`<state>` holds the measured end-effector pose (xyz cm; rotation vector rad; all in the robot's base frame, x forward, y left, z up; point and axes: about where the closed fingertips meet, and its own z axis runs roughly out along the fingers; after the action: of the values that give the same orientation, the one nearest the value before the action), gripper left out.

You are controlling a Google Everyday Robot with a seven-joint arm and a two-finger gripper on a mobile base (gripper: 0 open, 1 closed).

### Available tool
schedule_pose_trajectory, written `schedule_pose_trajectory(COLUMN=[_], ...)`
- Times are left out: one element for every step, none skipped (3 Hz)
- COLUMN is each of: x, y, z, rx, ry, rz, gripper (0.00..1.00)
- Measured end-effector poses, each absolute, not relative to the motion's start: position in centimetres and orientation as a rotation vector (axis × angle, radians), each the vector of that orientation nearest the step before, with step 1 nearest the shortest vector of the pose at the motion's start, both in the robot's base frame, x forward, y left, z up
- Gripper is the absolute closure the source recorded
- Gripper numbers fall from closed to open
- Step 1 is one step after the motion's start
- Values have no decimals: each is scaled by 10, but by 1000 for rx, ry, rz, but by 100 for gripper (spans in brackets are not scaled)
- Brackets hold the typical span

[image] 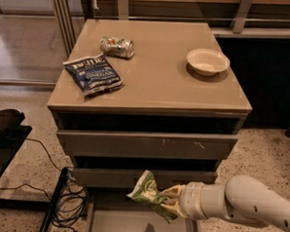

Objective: Place green jalapeno chip bag into bottom drawer

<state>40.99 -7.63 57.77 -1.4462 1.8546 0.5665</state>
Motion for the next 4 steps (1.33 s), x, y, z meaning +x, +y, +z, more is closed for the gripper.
schedule_pose_trajectory(x=[402,396,399,401], y=[-71,-76,-102,-102], z=[542,506,475,469], rx=[-1398,-1379,-1369,-1364], ry=[1858,1884,1955,1967], rz=[570,527,447,452], gripper=[100,100,100,100])
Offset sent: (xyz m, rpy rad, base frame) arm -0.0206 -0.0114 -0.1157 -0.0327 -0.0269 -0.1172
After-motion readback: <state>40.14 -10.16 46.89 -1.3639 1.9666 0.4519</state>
